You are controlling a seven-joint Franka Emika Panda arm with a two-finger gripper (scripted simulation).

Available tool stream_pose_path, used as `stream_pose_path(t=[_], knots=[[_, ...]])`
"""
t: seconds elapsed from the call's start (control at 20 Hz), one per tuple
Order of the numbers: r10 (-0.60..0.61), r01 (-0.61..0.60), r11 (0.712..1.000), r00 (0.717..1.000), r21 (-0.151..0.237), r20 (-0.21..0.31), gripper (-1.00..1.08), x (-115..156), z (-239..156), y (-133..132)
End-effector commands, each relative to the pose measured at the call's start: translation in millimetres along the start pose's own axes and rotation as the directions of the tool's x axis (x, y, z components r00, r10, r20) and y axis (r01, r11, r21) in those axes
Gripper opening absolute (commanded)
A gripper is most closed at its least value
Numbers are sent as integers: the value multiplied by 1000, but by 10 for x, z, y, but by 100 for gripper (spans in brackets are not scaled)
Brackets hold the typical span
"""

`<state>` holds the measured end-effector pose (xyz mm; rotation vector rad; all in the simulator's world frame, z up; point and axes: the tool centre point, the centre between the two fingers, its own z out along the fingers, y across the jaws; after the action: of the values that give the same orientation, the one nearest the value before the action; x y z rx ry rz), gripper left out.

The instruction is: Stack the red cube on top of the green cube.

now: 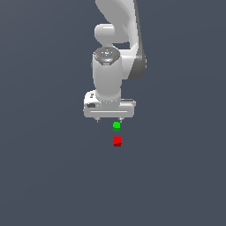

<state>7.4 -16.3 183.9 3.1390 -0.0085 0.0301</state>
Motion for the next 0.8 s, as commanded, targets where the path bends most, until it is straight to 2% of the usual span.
stream_pose_path(t=[0.0, 0.35, 0.75], knots=[[0, 0, 1000, 1000, 0, 0, 100, 0, 0, 0], [-4, 4, 1000, 1000, 1, 3, 100, 31, 154, -54], [-18, 18, 1000, 1000, 2, 11, 100, 137, 671, -236]])
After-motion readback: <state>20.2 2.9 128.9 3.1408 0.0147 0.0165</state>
